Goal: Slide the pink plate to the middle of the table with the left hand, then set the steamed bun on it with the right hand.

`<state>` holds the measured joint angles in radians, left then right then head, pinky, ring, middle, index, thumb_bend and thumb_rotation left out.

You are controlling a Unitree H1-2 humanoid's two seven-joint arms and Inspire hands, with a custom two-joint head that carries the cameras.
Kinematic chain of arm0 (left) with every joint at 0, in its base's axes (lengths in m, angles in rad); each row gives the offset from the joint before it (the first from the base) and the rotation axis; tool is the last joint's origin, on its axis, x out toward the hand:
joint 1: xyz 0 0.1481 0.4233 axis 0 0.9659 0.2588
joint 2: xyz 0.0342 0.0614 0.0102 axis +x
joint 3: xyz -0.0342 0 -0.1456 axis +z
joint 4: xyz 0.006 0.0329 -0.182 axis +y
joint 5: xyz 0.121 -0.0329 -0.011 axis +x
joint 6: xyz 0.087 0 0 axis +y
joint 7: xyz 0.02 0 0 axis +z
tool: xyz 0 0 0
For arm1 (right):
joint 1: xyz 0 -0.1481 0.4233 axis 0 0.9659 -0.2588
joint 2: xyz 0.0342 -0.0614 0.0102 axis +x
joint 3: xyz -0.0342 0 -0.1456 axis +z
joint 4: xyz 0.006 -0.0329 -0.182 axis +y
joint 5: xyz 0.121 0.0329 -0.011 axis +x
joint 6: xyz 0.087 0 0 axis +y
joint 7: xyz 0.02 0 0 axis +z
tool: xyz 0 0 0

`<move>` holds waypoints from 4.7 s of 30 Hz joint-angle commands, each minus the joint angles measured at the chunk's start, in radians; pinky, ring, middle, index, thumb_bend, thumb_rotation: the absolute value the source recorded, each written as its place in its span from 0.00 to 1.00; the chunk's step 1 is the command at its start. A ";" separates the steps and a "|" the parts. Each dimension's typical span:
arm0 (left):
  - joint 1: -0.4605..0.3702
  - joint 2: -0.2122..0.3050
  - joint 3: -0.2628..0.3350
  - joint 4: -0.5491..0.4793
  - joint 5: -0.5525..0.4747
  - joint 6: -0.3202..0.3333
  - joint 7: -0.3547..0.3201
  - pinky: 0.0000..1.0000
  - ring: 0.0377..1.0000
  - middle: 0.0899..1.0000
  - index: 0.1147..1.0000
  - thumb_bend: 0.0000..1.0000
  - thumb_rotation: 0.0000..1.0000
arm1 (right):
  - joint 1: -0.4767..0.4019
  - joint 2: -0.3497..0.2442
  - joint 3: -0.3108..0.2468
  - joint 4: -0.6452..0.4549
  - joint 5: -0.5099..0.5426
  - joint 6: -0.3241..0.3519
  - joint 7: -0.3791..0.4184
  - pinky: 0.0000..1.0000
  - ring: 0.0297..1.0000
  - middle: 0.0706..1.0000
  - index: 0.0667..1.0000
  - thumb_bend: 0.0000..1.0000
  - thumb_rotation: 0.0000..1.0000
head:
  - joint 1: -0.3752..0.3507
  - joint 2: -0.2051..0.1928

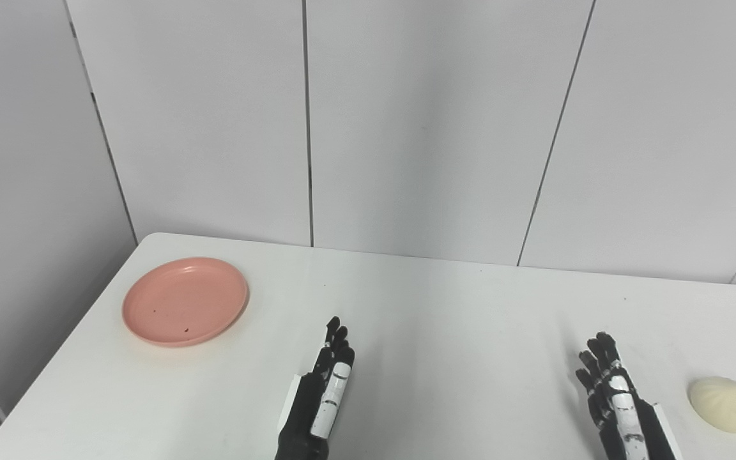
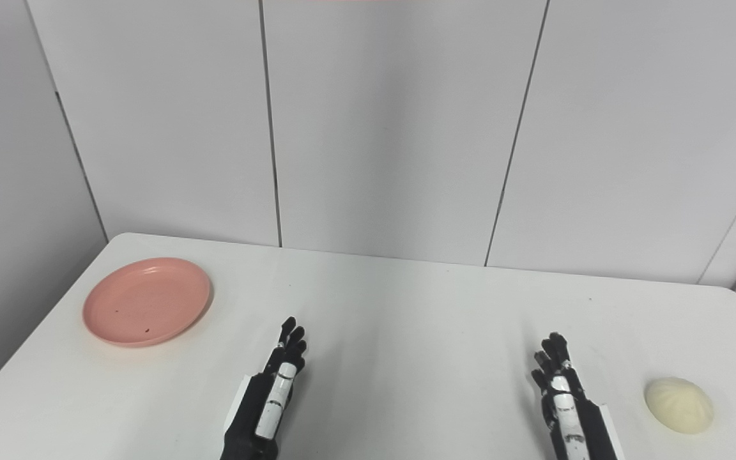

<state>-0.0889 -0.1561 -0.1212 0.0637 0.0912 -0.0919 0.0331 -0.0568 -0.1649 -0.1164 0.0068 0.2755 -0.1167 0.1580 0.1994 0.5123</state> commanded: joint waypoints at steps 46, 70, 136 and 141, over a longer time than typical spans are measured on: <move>-0.417 0.259 0.276 0.106 -0.191 -0.142 -0.019 0.74 0.79 0.80 0.79 0.90 0.87 | 0.031 0.029 0.002 0.055 -0.036 -0.020 -0.001 1.00 0.98 0.98 0.98 0.67 0.87 | -0.039 -0.051; -0.633 0.537 0.379 0.564 -0.310 -0.263 -0.128 0.78 0.85 0.85 0.83 0.89 0.88 | 0.033 0.028 0.003 0.054 -0.054 -0.026 -0.003 0.98 0.97 0.98 0.98 0.66 0.88 | -0.040 -0.047; -0.698 0.614 0.336 1.196 -0.240 -0.376 -0.132 0.77 0.84 0.86 0.89 0.81 0.87 | 0.060 0.024 0.007 0.021 -0.067 -0.014 -0.005 0.97 0.96 0.97 0.95 0.66 0.85 | -0.066 -0.030; -0.683 0.594 0.332 1.183 -0.234 -0.377 -0.123 0.77 0.84 0.85 0.88 0.81 0.85 | 0.058 0.022 0.009 0.027 -0.074 -0.020 -0.006 0.96 0.96 0.96 0.95 0.67 0.85 | -0.069 -0.030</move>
<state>-0.7661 0.4464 0.2228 1.2676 -0.1524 -0.4523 -0.0822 -0.0456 -0.1524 -0.1167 -0.0048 0.2061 -0.1120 0.1439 0.1289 0.4817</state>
